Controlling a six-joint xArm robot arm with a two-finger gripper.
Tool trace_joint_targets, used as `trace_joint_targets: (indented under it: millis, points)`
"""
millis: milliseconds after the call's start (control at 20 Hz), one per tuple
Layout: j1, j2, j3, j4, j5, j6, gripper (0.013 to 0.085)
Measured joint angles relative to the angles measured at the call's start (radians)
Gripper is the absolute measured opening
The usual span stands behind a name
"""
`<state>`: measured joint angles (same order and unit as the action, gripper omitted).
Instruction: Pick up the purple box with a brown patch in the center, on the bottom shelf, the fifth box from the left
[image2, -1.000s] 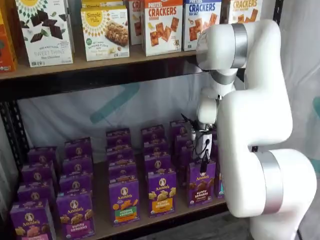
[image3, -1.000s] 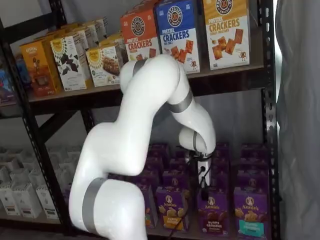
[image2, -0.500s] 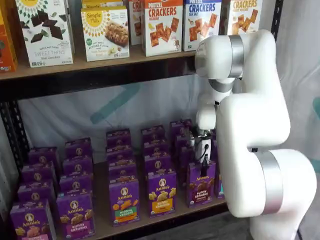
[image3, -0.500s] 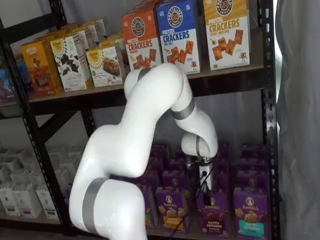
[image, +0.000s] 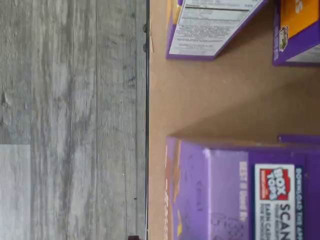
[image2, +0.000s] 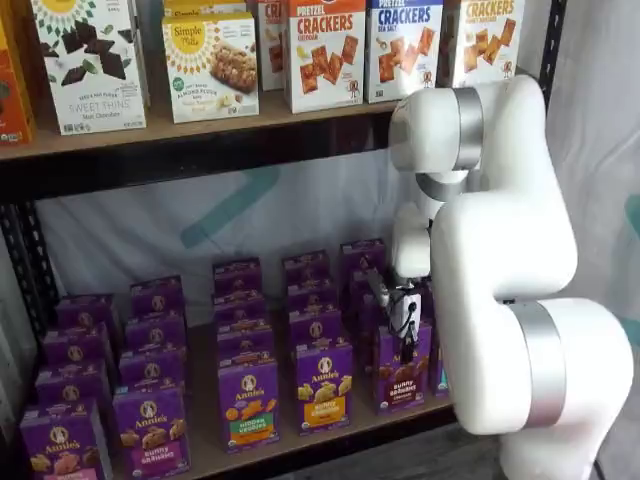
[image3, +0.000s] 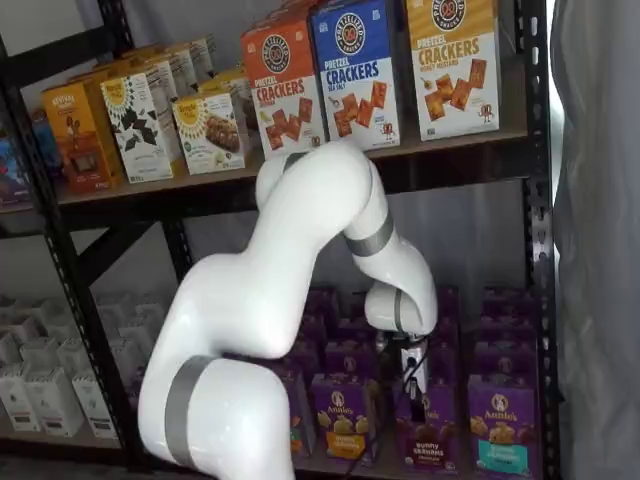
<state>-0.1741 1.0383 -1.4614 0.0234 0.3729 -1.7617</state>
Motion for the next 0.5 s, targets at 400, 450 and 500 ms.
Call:
trace_joint_targets:
  millis: [400, 450, 500]
  points:
    - [0.000, 0.008, -0.004, 0.035, -0.007, -0.031, 0.0730]
    - [0.001, 0.007, -0.003, 0.035, -0.007, -0.032, 0.0730]
    - [0.001, 0.006, -0.002, 0.034, -0.007, -0.030, 0.0690]
